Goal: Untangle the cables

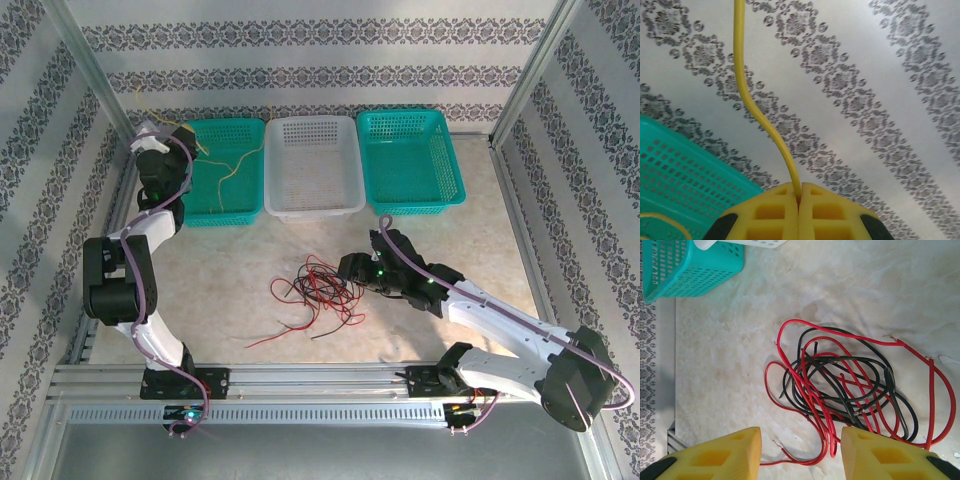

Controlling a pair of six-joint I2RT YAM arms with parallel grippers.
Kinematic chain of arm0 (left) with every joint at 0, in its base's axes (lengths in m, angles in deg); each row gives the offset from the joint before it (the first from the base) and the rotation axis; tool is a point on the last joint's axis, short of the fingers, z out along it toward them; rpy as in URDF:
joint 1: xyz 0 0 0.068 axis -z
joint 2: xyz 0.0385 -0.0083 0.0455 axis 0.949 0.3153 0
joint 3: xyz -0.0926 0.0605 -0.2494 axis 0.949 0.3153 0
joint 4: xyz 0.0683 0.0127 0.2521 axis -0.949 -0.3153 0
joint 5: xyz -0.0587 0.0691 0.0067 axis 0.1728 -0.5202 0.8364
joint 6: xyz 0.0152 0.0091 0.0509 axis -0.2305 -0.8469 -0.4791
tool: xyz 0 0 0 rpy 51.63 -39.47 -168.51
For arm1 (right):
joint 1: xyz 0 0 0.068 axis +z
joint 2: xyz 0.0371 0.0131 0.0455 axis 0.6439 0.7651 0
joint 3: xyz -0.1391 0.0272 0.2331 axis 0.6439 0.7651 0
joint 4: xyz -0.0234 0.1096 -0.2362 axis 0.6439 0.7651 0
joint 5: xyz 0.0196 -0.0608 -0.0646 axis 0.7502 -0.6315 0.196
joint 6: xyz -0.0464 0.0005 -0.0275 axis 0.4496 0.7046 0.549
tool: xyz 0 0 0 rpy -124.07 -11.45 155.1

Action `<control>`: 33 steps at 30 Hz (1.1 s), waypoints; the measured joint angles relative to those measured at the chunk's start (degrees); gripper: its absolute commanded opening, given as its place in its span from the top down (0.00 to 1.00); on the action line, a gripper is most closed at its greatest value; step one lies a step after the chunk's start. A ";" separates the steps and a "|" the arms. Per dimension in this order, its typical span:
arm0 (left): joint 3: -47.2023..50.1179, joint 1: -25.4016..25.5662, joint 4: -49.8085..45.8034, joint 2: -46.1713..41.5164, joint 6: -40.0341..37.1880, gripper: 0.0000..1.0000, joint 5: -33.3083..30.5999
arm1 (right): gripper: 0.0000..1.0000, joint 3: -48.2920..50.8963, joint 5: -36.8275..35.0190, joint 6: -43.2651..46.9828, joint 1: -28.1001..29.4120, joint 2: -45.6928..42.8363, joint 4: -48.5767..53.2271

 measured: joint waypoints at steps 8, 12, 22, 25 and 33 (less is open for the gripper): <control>-0.46 -1.70 7.28 -0.15 4.85 1.00 1.01 | 0.54 0.00 0.00 0.00 0.02 0.94 -0.02; -1.95 -1.81 7.28 -0.39 5.14 1.00 1.25 | 0.54 0.26 0.00 -0.04 0.02 0.92 -0.59; 3.93 -1.81 9.49 -0.50 5.40 1.00 1.38 | 0.54 1.20 0.00 -0.04 0.04 0.72 -1.14; 6.10 -1.92 9.86 -0.02 5.25 0.85 1.40 | 0.54 1.49 -0.02 -0.07 0.04 0.15 -1.27; 10.49 -2.29 9.86 0.94 4.57 0.00 1.79 | 0.53 2.03 -0.04 -0.09 0.04 -1.68 -1.25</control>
